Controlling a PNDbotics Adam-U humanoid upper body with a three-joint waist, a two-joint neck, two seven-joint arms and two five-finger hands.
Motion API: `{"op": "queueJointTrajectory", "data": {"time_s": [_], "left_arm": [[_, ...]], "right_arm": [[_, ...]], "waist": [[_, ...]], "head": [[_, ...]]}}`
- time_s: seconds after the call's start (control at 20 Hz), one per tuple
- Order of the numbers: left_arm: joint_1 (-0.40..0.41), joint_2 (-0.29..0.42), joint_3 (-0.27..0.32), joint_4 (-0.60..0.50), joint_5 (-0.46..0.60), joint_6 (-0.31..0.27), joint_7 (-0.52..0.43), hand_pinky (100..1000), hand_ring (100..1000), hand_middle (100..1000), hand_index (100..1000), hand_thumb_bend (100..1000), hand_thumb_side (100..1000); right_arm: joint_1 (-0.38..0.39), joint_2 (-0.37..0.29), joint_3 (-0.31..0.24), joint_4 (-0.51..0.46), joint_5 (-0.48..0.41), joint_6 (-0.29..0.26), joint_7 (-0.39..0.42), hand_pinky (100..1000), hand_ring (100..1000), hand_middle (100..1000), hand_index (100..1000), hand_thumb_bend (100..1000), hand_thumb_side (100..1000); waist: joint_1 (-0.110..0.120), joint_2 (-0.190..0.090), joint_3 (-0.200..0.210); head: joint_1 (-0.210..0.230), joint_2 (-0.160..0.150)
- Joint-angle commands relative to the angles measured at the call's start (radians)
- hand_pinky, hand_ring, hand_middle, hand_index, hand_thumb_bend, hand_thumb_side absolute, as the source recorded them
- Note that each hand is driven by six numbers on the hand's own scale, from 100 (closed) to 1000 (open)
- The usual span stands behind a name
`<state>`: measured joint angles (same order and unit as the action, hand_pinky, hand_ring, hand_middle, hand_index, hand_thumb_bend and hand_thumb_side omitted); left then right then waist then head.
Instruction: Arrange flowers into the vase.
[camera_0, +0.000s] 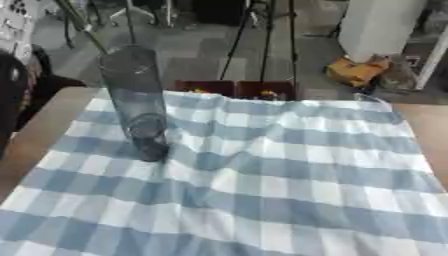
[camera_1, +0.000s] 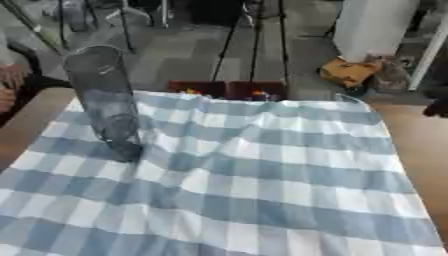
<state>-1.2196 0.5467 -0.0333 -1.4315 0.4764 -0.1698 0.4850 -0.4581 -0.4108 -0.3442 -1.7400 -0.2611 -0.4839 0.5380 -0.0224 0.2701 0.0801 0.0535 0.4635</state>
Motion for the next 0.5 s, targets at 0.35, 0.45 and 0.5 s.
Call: {"op": "queueJointTrajectory", "data": {"time_s": [0.35,0.45,0.5], "left_arm": [[-0.044,0.012,0.02,0.014,-0.039,-0.079,0.026,100,100,100,106,100,684],[-0.047,0.009,0.021,0.023,-0.041,-0.087,0.027,100,100,100,106,100,687],[-0.048,0.007,0.022,0.03,-0.041,-0.09,0.029,100,100,100,105,100,688]], "right_arm": [[-0.03,-0.042,0.003,0.008,-0.025,-0.029,0.008,778,571,483,764,100,1000],[-0.034,-0.044,0.003,0.012,-0.027,-0.035,0.01,777,571,483,764,100,1000],[-0.035,-0.045,0.003,0.014,-0.028,-0.038,0.011,777,571,483,764,100,1000]], "waist": [[-0.009,0.004,-0.017],[-0.012,0.009,-0.02],[-0.013,0.012,-0.021]], "head": [[0.022,-0.038],[0.025,-0.041],[0.027,-0.042]]}}
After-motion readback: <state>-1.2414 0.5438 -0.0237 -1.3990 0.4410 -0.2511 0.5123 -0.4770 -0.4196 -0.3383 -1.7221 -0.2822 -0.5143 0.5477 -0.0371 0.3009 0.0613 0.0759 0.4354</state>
